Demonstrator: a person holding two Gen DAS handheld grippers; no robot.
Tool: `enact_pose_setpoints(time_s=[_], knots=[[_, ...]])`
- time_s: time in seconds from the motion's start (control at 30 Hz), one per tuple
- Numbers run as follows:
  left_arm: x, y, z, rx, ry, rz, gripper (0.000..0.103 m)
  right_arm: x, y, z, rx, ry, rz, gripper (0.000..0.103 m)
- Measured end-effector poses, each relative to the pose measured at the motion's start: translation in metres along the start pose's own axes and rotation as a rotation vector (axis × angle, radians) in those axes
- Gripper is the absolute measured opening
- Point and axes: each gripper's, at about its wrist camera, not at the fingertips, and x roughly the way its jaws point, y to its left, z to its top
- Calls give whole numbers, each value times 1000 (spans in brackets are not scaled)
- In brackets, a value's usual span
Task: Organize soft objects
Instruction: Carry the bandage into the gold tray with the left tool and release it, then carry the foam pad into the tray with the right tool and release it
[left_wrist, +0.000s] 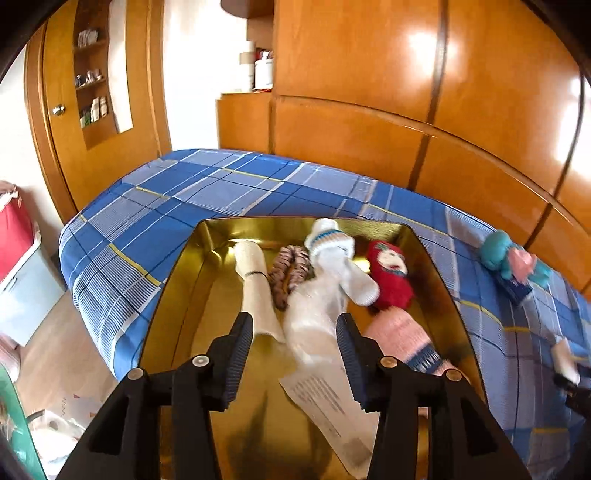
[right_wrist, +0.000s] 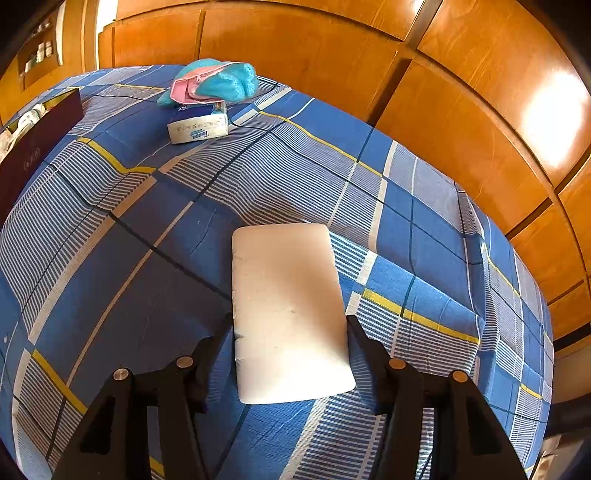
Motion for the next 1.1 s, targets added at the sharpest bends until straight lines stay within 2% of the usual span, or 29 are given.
enact_pose_setpoints(time_s=[0.37,0.87,1.1], knots=[[-12,-21,-29,33,21,-28,48,-2,2,-2,-13,-10,-13,57],[-16,-10,-38,22,35,-16,48,-1,0,0,3,-2,-5,57],[-19,0,-39,2,31,-1,48,5,-17,3,136,63,77,56]])
